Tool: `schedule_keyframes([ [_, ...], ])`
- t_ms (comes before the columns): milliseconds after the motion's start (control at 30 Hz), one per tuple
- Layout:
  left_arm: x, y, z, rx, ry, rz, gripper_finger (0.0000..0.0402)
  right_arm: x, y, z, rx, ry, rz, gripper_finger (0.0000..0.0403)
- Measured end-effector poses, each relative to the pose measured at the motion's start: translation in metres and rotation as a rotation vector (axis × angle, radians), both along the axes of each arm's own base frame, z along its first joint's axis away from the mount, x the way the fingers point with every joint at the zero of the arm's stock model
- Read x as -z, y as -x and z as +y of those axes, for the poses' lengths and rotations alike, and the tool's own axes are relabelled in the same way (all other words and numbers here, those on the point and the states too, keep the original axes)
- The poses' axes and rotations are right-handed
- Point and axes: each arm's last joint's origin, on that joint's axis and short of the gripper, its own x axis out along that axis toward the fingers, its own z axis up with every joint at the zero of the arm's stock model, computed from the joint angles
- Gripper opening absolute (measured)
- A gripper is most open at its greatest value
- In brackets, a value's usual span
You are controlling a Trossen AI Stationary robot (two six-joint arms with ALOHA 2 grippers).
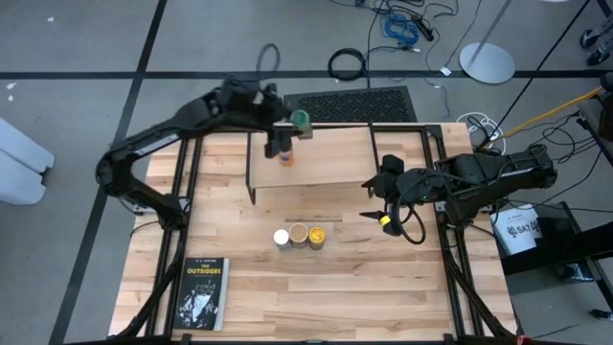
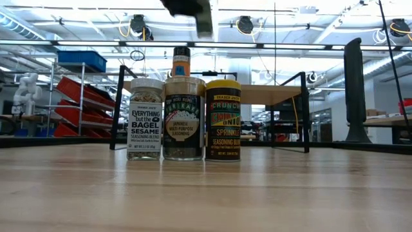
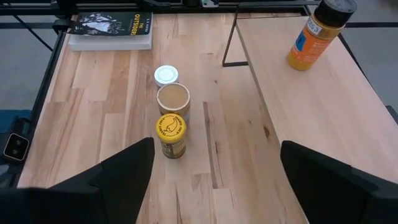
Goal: Shelf spices
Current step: Put the green seasoning bottle on the shelf
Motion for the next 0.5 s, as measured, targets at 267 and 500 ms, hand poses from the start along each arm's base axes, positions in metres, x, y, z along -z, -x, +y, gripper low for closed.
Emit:
schedule_keyframes([
  [267,-0.023,0.065,-0.018,-0.069,0.05,0.097,0.0204,0.001,0.001,0.0,0.003,-0.003,0.008,0.0336],
  [500,-0.004,0.092,-0.029,-0.108,0.137,0.189,0.0204,0.001,0.001,0.0,0.004,-0.003,0.012,0.0336],
])
